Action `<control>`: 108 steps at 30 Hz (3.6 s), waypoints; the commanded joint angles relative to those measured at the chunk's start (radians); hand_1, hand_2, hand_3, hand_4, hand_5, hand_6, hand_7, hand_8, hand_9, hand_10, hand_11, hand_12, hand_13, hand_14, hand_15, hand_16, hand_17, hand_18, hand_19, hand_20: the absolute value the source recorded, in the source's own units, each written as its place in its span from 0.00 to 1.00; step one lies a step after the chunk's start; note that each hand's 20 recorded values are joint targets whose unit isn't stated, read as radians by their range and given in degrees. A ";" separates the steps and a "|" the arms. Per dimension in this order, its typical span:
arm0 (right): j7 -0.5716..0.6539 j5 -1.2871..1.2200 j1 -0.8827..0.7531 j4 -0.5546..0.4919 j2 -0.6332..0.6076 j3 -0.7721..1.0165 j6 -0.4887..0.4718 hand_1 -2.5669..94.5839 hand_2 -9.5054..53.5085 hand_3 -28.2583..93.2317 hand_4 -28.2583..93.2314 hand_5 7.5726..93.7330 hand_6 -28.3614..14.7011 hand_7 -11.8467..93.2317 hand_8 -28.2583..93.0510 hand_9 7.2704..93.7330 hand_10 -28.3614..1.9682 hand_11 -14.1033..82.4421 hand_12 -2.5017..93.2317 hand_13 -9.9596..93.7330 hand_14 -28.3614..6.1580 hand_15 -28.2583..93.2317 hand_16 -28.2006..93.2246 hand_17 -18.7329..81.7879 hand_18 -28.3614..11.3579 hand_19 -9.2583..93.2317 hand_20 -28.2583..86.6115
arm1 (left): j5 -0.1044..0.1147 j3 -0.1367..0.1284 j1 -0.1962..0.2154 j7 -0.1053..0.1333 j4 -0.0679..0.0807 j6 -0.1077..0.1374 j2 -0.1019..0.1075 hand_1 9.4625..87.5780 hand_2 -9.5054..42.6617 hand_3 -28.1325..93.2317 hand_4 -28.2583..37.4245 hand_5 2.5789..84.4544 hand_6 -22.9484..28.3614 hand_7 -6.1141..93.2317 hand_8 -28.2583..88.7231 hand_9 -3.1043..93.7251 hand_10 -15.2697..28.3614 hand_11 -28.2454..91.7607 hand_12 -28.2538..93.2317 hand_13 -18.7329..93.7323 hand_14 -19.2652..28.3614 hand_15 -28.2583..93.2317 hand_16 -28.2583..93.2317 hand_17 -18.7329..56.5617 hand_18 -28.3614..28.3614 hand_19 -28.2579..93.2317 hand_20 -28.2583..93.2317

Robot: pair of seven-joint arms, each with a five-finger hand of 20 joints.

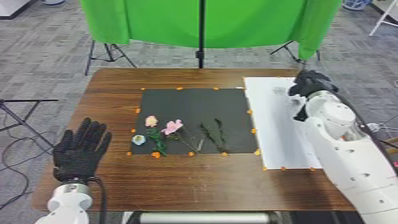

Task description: Arrange flowers

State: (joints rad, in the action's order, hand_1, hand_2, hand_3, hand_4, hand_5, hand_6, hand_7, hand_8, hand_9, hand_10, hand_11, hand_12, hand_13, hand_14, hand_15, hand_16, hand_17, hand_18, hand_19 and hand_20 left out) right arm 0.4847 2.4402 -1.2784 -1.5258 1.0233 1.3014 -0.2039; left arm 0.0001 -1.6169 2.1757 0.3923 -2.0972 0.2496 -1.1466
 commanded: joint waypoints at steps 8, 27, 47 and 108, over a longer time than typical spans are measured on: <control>-0.074 0.043 -0.024 0.063 0.010 -0.011 -0.155 0.49 0.00 0.92 0.00 0.49 0.60 0.28 0.12 0.47 0.45 0.26 0.18 0.53 0.46 0.46 0.35 0.41 0.21 0.75 0.41 | 0.012 -0.019 0.014 0.003 -0.004 0.023 -0.002 0.25 0.51 0.89 0.00 0.62 0.66 0.22 0.16 0.50 0.74 0.46 0.33 0.47 0.76 0.60 0.16 0.15 0.75 0.56 0.35; -0.148 0.029 -0.073 -0.075 -0.048 -0.061 0.183 0.68 0.00 0.83 0.00 0.70 0.69 0.66 0.25 0.81 0.63 0.44 0.48 0.78 0.68 0.58 0.57 0.53 0.20 0.87 0.51 | 0.021 -0.034 0.036 0.019 -0.013 0.024 -0.007 0.24 0.52 0.89 0.00 0.62 0.66 0.21 0.16 0.50 0.74 0.46 0.33 0.47 0.76 0.60 0.16 0.15 0.75 0.56 0.35; -0.356 0.014 -0.038 -0.341 0.046 -0.362 0.032 0.66 0.00 0.82 0.00 0.68 0.66 0.64 0.26 0.79 0.60 0.43 0.48 0.77 0.67 0.59 0.56 0.52 0.19 0.88 0.52 | 0.028 -0.031 0.036 0.014 -0.015 0.006 -0.006 0.25 0.52 0.89 0.00 0.61 0.65 0.21 0.16 0.50 0.74 0.46 0.33 0.47 0.76 0.60 0.16 0.15 0.75 0.56 0.35; -0.027 -0.008 -0.017 -0.111 -0.014 -0.002 0.181 0.44 0.00 0.93 0.00 0.47 0.55 0.27 0.12 0.36 0.30 0.23 0.17 0.38 0.37 0.42 0.33 0.37 0.18 0.77 0.43 | 0.065 -0.008 0.023 -0.005 -0.008 -0.022 -0.014 0.25 0.53 0.88 0.00 0.60 0.65 0.20 0.16 0.50 0.73 0.46 0.33 0.47 0.76 0.60 0.16 0.15 0.75 0.56 0.35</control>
State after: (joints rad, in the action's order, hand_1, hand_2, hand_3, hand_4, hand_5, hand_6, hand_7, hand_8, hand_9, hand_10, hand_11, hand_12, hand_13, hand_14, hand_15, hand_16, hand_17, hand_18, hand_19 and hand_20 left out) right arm 0.4134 2.3987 -1.4101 -1.7991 1.1326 1.2157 -0.0440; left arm 0.0638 -1.6355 2.1785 0.3778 -2.1006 0.2216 -1.1527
